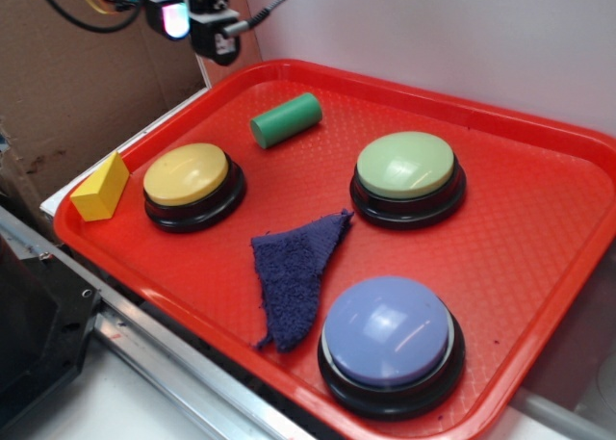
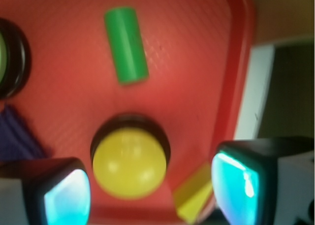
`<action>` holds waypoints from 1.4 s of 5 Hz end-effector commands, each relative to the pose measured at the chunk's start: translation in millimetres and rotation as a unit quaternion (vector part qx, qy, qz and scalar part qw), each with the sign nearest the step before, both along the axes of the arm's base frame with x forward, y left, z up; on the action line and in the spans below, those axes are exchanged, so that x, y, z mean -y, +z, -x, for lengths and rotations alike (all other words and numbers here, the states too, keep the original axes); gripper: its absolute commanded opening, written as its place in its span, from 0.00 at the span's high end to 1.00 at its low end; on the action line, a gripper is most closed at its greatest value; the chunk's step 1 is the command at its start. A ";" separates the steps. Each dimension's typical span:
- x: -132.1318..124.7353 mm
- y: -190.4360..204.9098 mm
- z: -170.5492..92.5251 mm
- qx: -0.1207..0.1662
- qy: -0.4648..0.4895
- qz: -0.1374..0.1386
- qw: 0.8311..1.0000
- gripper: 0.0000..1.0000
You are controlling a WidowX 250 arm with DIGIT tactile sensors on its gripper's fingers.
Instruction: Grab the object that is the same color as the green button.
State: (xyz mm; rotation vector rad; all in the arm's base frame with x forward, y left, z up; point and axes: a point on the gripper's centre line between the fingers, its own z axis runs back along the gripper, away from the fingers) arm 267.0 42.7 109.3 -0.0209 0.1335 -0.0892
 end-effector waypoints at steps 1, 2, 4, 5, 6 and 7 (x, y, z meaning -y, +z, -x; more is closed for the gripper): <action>0.5 -16.6 -43.2 0.013 -0.007 -0.030 0.999 0.00; 3.3 -38.6 -50.5 -0.014 -0.008 -0.033 0.999 0.00; 2.4 -67.6 -49.5 -0.055 -0.017 -0.048 0.997 0.00; -13.0 -89.2 -36.1 -0.097 0.002 -0.076 0.992 0.00; -17.6 -99.3 -32.0 -0.110 0.014 -0.087 0.990 0.74; -18.0 -101.8 -30.8 -0.115 0.032 -0.112 0.986 1.00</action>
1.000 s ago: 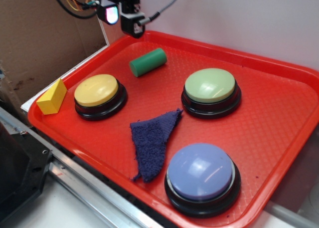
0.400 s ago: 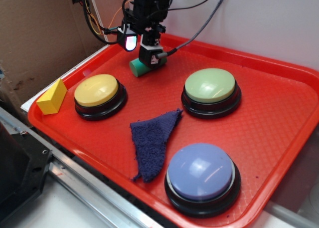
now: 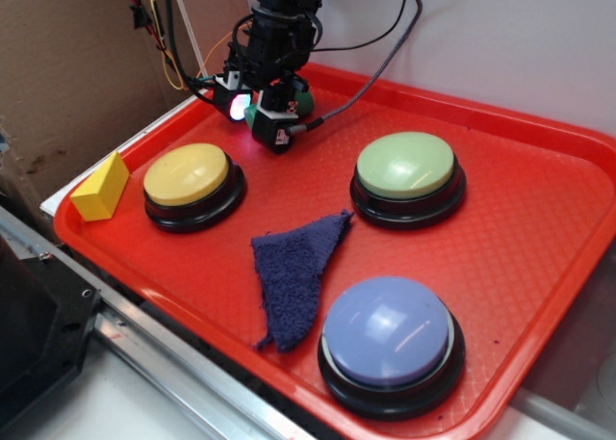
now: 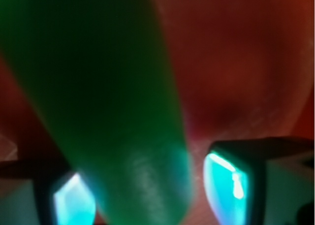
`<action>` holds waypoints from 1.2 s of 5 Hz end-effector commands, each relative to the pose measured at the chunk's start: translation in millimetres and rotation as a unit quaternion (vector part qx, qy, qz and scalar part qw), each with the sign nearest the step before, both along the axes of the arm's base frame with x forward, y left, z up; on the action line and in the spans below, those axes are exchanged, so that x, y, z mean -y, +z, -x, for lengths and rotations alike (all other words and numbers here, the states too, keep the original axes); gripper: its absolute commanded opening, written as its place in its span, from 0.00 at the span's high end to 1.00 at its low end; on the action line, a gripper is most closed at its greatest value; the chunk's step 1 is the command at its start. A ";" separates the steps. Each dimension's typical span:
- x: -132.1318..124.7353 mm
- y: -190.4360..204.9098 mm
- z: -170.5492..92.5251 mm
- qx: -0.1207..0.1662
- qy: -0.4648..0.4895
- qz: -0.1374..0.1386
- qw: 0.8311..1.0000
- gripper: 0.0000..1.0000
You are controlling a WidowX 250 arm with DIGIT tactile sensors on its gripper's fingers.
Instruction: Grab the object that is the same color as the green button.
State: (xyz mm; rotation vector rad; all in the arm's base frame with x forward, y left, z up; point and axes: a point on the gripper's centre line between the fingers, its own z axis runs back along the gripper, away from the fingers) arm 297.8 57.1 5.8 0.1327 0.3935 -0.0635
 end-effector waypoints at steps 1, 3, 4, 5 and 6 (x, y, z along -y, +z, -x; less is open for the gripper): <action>-3.5 7.9 0.7 0.020 0.027 -0.034 0.999 1.00; 6.1 76.9 5.4 0.088 0.116 -0.017 0.989 1.00; 19.1 126.8 26.4 0.144 0.182 0.005 0.973 1.00; 25.2 175.9 47.7 0.167 0.196 0.061 0.964 1.00; 32.8 223.7 71.1 0.210 0.203 0.053 0.955 1.00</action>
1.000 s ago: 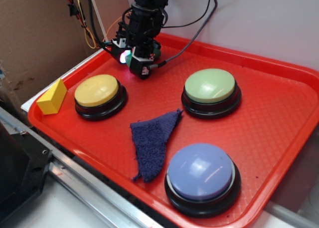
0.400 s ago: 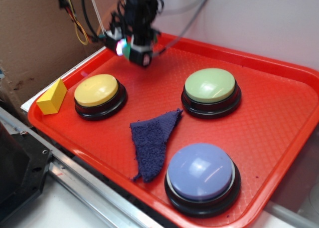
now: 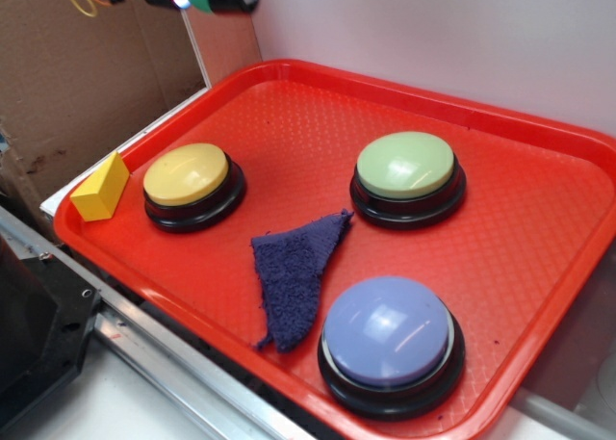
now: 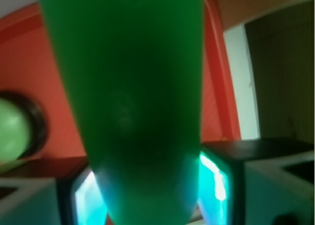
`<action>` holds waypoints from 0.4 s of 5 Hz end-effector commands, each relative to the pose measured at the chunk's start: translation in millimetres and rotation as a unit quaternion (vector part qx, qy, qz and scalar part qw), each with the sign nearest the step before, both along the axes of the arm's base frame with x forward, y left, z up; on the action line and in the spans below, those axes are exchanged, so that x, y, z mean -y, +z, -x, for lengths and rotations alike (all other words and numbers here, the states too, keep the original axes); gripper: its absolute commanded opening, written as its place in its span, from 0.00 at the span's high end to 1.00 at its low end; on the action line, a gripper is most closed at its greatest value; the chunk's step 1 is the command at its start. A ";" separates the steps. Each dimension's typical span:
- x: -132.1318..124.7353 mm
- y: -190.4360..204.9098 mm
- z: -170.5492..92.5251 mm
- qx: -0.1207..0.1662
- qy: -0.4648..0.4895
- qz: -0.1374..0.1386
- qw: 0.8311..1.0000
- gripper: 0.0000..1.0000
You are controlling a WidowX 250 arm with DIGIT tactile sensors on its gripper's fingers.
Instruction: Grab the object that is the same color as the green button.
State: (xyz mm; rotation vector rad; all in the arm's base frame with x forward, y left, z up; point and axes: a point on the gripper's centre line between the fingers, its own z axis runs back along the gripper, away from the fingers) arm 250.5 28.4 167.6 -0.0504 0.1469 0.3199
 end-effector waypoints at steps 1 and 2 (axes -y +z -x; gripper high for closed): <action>14.3 110.9 39.0 0.099 -0.021 -0.013 0.995 1.00; 19.2 123.8 44.9 0.104 -0.033 -0.023 0.994 1.00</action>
